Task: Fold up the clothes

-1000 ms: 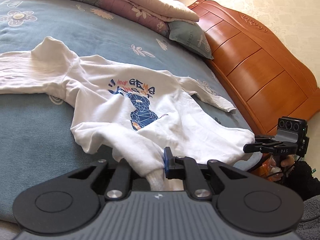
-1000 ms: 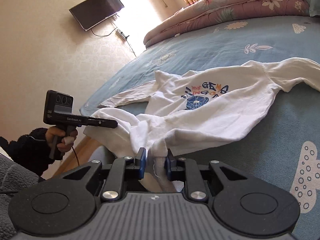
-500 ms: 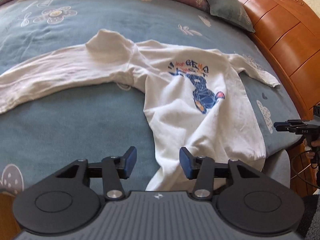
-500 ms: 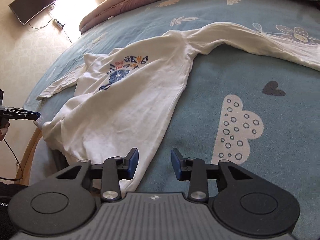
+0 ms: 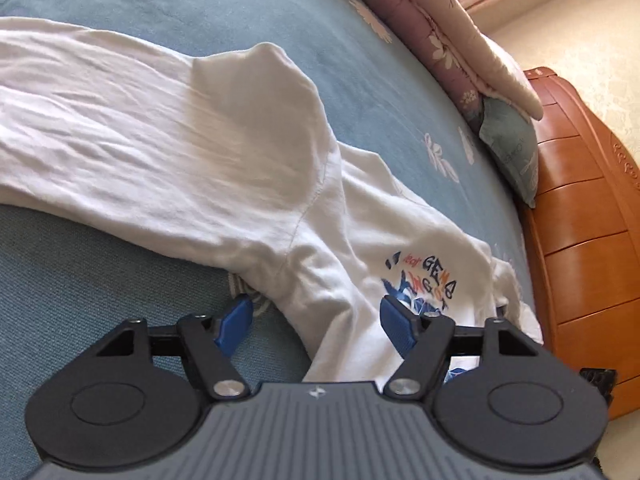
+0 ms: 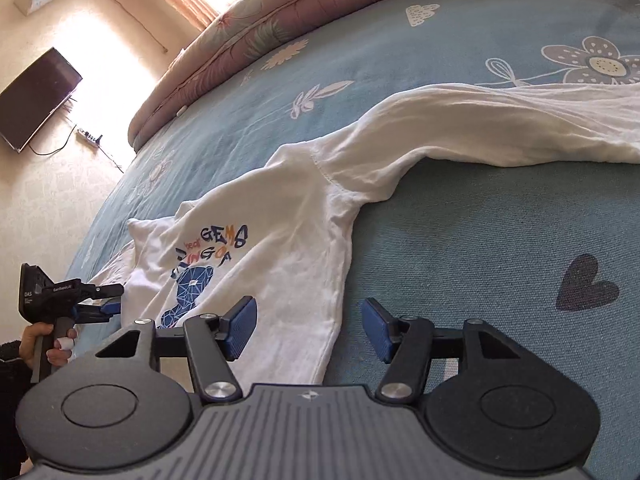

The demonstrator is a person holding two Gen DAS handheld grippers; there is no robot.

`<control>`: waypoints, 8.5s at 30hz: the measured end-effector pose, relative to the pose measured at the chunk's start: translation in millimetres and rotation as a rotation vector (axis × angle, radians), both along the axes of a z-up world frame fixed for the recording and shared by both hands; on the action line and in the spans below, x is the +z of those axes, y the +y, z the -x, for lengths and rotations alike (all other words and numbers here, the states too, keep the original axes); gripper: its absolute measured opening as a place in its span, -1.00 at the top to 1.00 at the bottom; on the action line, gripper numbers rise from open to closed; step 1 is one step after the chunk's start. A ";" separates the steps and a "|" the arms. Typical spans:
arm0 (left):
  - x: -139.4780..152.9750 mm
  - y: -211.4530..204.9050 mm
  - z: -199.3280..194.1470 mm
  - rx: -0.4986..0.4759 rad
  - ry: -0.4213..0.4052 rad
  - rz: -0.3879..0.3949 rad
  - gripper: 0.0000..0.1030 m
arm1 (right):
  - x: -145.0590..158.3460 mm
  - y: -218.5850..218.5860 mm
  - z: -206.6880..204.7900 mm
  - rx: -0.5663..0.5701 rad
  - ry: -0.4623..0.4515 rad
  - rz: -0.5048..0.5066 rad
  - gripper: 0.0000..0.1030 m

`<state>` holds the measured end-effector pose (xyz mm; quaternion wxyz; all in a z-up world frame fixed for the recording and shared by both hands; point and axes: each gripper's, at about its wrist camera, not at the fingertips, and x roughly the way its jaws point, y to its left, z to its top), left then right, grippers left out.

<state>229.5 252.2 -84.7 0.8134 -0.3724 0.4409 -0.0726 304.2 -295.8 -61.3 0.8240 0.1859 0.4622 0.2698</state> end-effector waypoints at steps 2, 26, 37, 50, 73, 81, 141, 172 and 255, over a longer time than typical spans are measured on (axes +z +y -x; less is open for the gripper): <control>-2.6 3.8 -4.5 0.017 -0.026 0.008 -0.46 | -9.5 -0.7 -13.9 -0.014 0.016 -0.018 -0.33; 33.5 9.0 -59.2 0.090 -0.191 -0.330 0.69 | -13.4 30.2 -84.7 -0.169 -0.153 0.041 0.78; 17.8 -0.9 -66.6 -0.023 -0.099 -0.441 0.33 | -16.4 30.4 -69.3 -0.138 -0.098 0.090 0.57; 22.0 -7.7 39.1 -0.052 0.015 -0.363 0.05 | -16.0 18.0 87.8 -0.033 0.045 0.048 -0.02; 20.5 -50.1 89.9 0.033 0.012 -0.585 0.05 | -15.7 30.2 137.2 -0.033 0.026 0.015 -0.22; 14.6 -103.6 86.6 -0.051 -0.054 -0.900 0.05 | -13.5 40.7 142.4 -0.013 0.000 0.067 -0.28; 29.4 -100.4 49.5 -0.402 -0.052 -0.585 -0.12 | -11.5 136.7 138.7 0.299 -0.241 0.328 -0.45; 47.4 -166.0 82.1 -0.606 -0.158 -0.700 -0.53 | -7.6 126.5 176.7 0.370 -0.330 0.397 -0.77; 33.8 -96.9 -135.1 -0.408 0.134 -0.662 -0.47 | 12.7 163.2 -112.5 0.237 0.003 0.508 -1.00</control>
